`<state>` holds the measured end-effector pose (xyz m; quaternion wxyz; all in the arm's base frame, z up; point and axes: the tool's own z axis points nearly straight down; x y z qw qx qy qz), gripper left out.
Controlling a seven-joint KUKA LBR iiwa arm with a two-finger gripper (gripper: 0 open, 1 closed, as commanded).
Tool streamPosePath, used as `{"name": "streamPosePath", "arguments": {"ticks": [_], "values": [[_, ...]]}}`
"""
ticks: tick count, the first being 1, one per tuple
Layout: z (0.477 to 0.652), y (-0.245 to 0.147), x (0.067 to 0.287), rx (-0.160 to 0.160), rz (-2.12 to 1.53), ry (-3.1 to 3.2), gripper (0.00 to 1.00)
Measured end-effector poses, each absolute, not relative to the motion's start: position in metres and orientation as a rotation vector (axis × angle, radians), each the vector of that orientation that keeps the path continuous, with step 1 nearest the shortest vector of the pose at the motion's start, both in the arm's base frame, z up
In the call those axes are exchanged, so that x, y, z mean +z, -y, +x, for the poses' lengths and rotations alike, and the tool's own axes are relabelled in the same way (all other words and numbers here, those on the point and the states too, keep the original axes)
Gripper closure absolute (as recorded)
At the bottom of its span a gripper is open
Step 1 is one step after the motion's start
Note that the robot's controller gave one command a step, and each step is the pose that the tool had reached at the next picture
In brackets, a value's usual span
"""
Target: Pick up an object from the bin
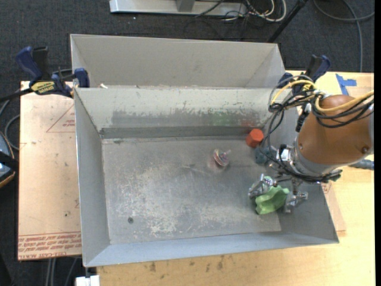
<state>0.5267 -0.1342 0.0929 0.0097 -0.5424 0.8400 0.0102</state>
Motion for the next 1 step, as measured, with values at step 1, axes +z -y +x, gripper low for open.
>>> {"name": "streamPosePath", "arguments": {"ticks": [1], "values": [[0.5350, 0.1307, 0.0850, 0.037, -1.720, -2.603, 0.00]]}}
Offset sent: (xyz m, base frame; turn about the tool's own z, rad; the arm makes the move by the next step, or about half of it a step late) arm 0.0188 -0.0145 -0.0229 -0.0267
